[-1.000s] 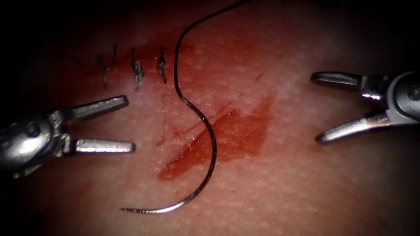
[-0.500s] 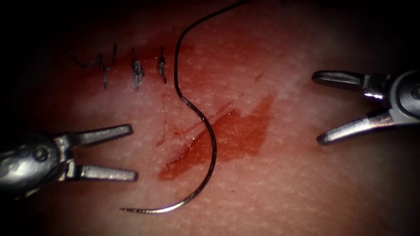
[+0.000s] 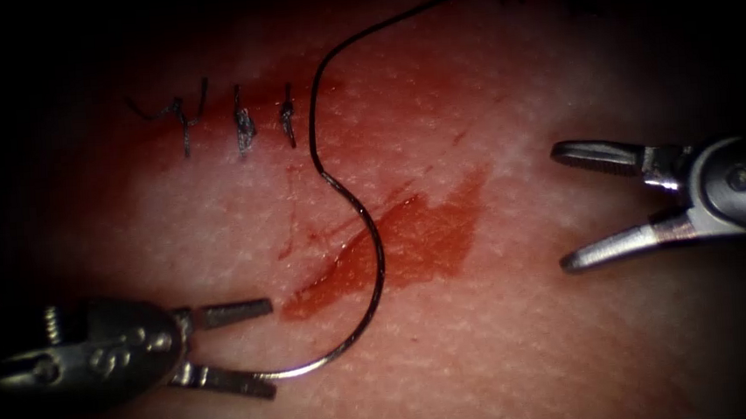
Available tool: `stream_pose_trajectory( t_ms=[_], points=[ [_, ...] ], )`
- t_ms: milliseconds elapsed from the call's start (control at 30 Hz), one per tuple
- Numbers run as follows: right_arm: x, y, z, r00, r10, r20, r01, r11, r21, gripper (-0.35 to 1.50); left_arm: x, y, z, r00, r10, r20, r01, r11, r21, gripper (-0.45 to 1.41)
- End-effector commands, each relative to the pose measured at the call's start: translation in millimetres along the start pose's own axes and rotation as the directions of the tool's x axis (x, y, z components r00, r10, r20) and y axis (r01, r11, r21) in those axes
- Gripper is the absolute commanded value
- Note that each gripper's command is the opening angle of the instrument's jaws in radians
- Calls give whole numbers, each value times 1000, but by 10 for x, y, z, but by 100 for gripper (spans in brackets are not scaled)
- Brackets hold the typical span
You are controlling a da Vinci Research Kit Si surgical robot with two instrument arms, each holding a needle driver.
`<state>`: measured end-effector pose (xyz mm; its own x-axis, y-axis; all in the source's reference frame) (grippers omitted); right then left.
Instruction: Wound Closure
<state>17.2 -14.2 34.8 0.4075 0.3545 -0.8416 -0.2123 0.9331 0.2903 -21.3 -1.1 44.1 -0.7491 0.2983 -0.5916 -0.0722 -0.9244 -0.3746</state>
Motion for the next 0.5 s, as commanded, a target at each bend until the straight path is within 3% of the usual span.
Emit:
stream_pose_trajectory(
  t_ms=[33, 233, 500],
  points=[
    [-3, -3, 11, 1000, -1, 1, 1, 1000, 3, 90, -3, 3, 12, 1000, 3, 12, -3, 1000, -4, 64],
    [-3, -4, 14, 1000, -2, 3, 2, 1000, 3, 90, -19, 3, 31, 994, 30, 101, -28, 999, -24, 65],
    [-3, -6, 16, 1000, -3, 5, 3, 1000, 3, 90, -41, -5, 47, 989, 39, 145, -35, 999, -33, 60]
  ],
)
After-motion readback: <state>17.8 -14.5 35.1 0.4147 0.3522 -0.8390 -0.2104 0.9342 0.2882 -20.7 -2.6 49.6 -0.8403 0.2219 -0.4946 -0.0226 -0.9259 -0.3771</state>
